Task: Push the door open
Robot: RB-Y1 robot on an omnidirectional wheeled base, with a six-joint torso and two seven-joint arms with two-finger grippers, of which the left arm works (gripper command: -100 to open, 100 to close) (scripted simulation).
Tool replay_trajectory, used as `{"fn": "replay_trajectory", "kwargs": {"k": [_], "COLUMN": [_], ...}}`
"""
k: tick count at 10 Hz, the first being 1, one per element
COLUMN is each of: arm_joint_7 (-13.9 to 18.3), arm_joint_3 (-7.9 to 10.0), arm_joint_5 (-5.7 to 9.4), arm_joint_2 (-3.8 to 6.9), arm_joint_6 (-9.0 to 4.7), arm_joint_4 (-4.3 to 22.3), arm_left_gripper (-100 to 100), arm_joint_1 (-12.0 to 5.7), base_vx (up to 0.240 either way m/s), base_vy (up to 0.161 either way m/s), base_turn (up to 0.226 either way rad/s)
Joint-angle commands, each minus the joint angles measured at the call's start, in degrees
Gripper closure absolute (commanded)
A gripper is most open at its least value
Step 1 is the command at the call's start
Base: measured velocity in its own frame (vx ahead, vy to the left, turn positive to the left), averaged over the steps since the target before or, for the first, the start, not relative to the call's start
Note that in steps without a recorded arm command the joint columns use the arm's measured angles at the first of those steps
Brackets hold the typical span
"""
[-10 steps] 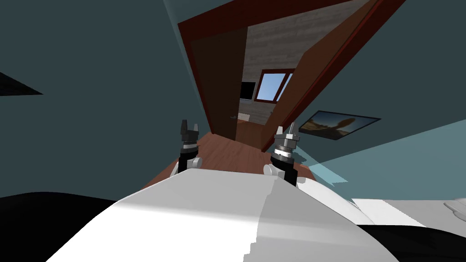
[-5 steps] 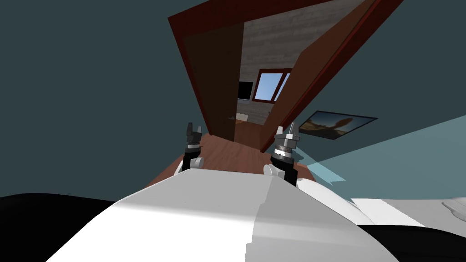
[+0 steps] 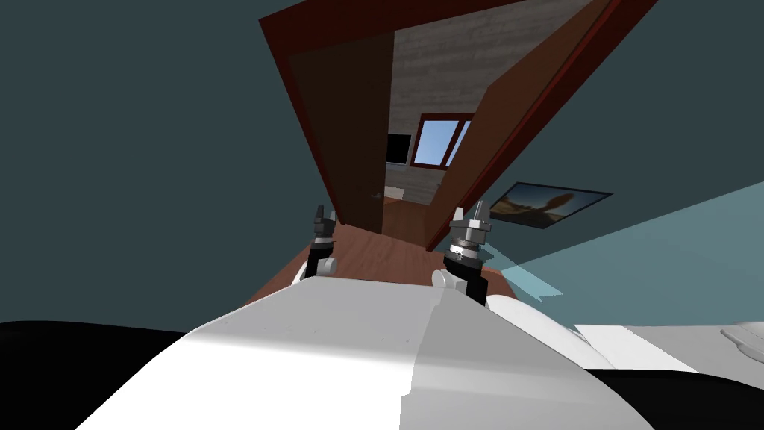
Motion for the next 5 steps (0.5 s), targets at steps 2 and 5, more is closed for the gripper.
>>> {"fn": "replay_trajectory", "kwargs": {"k": [2,5], "arm_joint_7": [0.3,0.5], "arm_joint_3": [-0.36,-0.77], "arm_joint_5": [0.46,0.98], "arm_joint_2": [0.75,1.53], "arm_joint_6": [-0.61,-1.47], "arm_joint_4": [4.3,9.8], "arm_left_gripper": [-100,-100], "arm_joint_1": [-1.51,-3.64], "base_vx": [0.101,0.097], "base_vy": [0.004,0.003], "base_turn": [-0.078,-0.079]}}
